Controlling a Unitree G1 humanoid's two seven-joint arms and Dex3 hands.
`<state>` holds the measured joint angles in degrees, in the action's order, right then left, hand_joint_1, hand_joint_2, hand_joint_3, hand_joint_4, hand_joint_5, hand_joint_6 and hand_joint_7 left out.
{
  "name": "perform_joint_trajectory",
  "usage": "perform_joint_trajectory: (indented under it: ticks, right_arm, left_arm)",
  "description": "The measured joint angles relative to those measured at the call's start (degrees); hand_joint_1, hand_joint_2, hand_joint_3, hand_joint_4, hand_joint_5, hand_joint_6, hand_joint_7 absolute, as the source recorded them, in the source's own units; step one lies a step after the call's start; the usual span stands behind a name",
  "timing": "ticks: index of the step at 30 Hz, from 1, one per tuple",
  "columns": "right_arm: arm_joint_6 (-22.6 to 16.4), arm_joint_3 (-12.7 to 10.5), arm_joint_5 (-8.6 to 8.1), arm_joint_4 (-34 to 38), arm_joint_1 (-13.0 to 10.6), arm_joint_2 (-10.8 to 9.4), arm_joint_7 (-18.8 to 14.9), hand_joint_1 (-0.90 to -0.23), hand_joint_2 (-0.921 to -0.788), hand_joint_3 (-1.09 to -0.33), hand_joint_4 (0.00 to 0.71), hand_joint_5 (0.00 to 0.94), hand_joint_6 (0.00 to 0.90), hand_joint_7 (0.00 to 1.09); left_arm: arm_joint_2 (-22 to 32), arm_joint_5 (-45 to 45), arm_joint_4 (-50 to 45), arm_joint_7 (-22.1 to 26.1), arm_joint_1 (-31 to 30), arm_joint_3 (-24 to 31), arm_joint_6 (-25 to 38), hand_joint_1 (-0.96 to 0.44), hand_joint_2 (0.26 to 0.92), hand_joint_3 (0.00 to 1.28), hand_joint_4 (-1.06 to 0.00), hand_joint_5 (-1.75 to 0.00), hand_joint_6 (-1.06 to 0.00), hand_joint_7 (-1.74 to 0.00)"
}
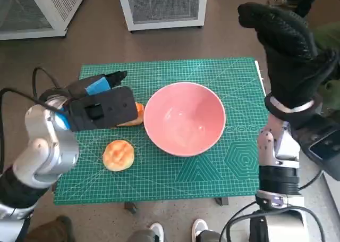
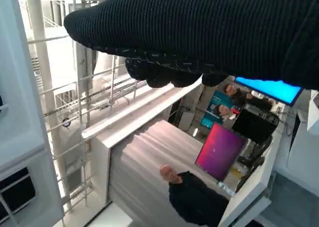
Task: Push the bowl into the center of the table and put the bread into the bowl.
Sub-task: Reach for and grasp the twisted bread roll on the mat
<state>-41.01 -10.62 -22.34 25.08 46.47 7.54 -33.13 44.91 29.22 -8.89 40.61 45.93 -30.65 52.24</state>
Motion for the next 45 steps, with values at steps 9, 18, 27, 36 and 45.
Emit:
perform_joint_trajectory:
  ticks: [9, 18, 27, 36, 45]
  right_arm:
    - [0.28, 0.39, -0.03, -0.35, -0.37, -0.11, 0.0, -0.677, -0.921, -0.715, 0.313, 0.005, 0.27, 0.26]
    - [0.63, 0.27, -0.15, -0.6, -0.56, 0.07, 0.0, -0.676, -0.921, -0.713, 0.317, 0.005, 0.274, 0.27]
    - [1.03, 0.06, -0.14, -1.69, -1.07, 0.26, 0.04, -0.675, -0.921, -0.713, 0.317, 0.005, 0.28, 0.27]
    - [1.47, -0.02, -0.08, -2.51, -1.57, 0.34, 0.16, -0.671, -0.921, -0.713, 0.318, 0.004, 0.28, 0.28]
    - [1.9, -0.17, -0.08, -3.04, -1.61, 0.57, 0.36, -0.664, -0.921, -0.712, 0.317, 0.003, 0.28, 0.28]
  left_arm:
    - [-3.85, 3.3, 12.45, 0.4, 2.81, -3.08, -5.18, -0.22, 0.676, 0.01, -0.17, -0.01, -0.24, -0.02]
    - [-7.59, 4.8, 22.57, -0.76, 3.52, -3.3, -11.48, -0.24, 0.679, 0.01, -0.2, -0.02, -0.25, -0.02]
    - [-11.38, 6.32, 33.29, -3.72, 4.12, -3.29, -16.32, -0.23, 0.68, 0.01, -0.25, -0.03, -0.27, -0.02]
    - [-14.5, 7.18, 40.67, -6.09, 4.56, -3.28, -18.54, -0.22, 0.684, 0.01, -0.31, -0.04, -0.3, -0.02]
    - [-16.52, 8.31, 44.33, -8.46, 4.64, -3.25, -19.84, -0.16, 0.699, 0.01, -0.4, -0.06, -0.33, -0.03]
